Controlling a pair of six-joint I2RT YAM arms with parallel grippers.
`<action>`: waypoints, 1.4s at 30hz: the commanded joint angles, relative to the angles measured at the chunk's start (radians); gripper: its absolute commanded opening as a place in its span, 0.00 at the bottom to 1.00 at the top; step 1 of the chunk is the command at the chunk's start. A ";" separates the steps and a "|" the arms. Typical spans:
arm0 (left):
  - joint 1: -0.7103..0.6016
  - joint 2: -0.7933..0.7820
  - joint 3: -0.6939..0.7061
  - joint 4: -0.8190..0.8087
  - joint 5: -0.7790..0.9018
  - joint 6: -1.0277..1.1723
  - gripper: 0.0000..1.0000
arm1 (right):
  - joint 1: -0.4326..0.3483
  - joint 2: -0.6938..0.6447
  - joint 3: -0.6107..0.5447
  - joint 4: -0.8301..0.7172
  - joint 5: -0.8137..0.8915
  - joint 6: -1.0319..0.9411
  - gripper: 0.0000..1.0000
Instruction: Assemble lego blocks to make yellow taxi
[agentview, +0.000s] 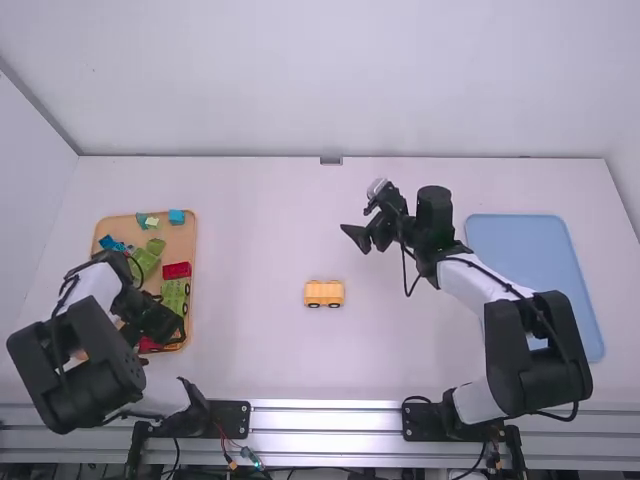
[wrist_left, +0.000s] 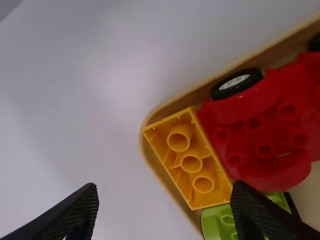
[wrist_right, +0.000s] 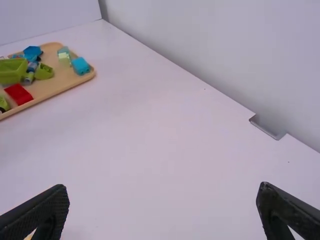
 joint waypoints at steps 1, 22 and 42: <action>0.005 -0.013 -0.018 0.003 0.011 -0.021 0.68 | 0.001 -0.009 -0.008 0.002 0.001 0.003 0.99; 0.008 -0.013 -0.115 0.171 -0.012 -0.023 0.56 | 0.001 -0.009 -0.008 -0.005 -0.003 0.004 0.99; 0.008 -0.013 -0.103 0.161 -0.069 -0.021 0.43 | 0.001 -0.009 -0.008 -0.002 0.000 0.003 0.99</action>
